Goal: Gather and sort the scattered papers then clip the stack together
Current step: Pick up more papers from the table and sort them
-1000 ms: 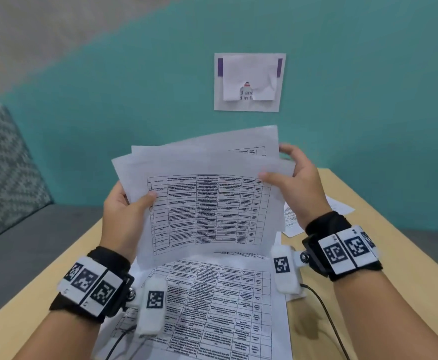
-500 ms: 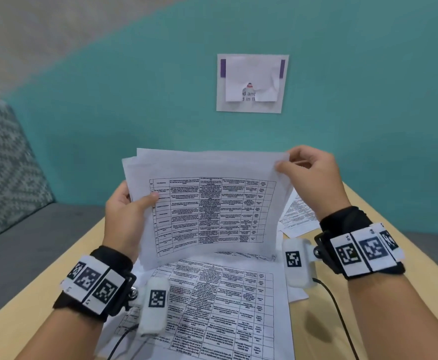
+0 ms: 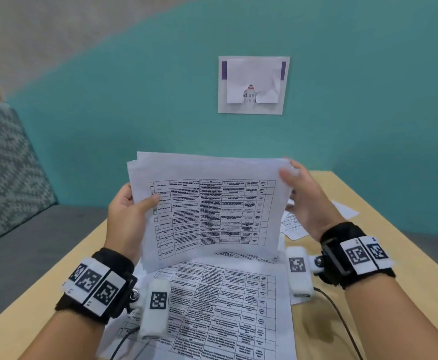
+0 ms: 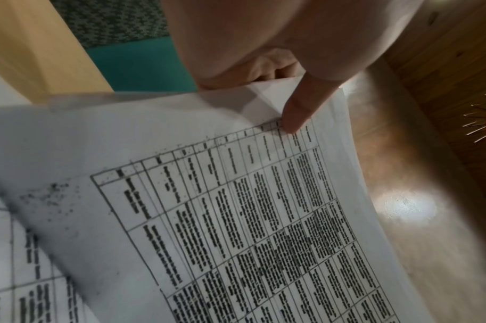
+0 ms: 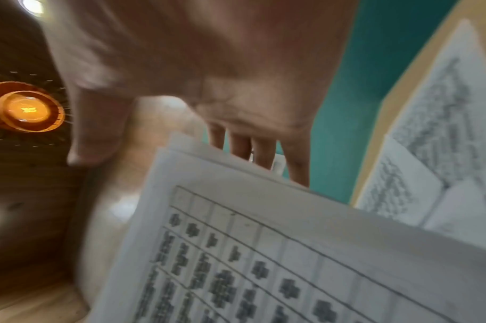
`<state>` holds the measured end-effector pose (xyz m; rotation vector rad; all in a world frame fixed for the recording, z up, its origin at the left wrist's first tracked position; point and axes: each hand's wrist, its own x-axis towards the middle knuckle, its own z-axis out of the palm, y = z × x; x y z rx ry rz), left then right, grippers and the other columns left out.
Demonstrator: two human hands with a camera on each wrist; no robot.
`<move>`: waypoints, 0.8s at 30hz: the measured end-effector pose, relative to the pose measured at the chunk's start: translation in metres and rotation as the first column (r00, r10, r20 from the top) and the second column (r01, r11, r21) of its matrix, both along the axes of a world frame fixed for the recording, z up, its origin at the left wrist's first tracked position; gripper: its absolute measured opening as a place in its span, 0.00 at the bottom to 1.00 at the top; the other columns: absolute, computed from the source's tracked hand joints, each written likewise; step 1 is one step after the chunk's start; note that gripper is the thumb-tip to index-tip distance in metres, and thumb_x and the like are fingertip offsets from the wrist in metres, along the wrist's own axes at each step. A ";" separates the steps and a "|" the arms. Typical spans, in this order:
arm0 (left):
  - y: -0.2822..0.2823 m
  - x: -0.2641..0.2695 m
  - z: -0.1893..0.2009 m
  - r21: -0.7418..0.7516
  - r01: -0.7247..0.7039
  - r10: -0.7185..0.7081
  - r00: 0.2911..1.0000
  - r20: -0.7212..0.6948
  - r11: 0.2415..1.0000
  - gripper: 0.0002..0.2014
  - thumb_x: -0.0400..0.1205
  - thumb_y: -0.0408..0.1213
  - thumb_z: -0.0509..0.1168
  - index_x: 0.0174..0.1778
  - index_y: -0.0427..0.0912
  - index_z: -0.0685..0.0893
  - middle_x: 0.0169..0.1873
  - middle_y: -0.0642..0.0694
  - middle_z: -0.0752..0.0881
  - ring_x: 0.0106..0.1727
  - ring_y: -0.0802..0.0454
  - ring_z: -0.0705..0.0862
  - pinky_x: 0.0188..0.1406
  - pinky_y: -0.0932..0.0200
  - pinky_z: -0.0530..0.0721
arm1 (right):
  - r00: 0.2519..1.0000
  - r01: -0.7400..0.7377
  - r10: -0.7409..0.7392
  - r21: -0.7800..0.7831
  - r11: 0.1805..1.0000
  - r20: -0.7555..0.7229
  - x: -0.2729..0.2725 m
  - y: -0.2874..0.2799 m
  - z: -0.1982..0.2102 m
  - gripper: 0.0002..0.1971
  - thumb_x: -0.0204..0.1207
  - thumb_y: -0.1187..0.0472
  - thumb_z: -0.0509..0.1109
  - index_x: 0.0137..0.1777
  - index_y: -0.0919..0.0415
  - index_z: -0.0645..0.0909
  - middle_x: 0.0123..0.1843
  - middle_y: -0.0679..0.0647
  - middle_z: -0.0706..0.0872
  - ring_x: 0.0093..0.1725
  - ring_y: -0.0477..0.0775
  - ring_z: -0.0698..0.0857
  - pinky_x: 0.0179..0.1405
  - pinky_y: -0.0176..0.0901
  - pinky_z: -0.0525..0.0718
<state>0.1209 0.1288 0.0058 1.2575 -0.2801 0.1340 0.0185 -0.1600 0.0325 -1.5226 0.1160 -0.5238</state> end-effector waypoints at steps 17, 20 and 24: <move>0.011 -0.010 0.012 0.568 -0.546 0.130 0.782 0.610 0.616 0.38 0.78 0.17 0.64 0.80 0.56 0.72 0.59 0.46 0.69 0.42 0.48 0.78 0.47 0.37 0.86 | 0.992 0.117 -0.121 -0.137 0.984 -0.023 0.009 0.019 -0.005 0.13 0.72 0.74 0.74 0.56 0.64 0.86 0.54 0.55 0.94 0.56 0.60 0.91 0.58 0.56 0.88; 0.010 -0.013 0.013 0.558 -0.525 0.111 0.784 0.610 0.642 0.43 0.79 0.18 0.64 0.85 0.60 0.65 0.57 0.44 0.70 0.41 0.46 0.77 0.43 0.44 0.82 | 0.991 0.136 -0.136 -0.123 0.983 0.005 0.008 0.019 -0.003 0.13 0.73 0.76 0.73 0.55 0.64 0.85 0.53 0.56 0.94 0.52 0.58 0.91 0.53 0.54 0.88; 0.009 -0.012 0.014 0.562 -0.539 0.133 0.786 0.604 0.628 0.37 0.79 0.20 0.67 0.81 0.56 0.72 0.60 0.47 0.69 0.50 0.45 0.77 0.53 0.41 0.85 | 0.992 0.128 -0.127 -0.114 0.985 0.012 0.008 0.019 -0.001 0.13 0.73 0.77 0.71 0.51 0.60 0.85 0.50 0.54 0.93 0.48 0.55 0.90 0.50 0.50 0.88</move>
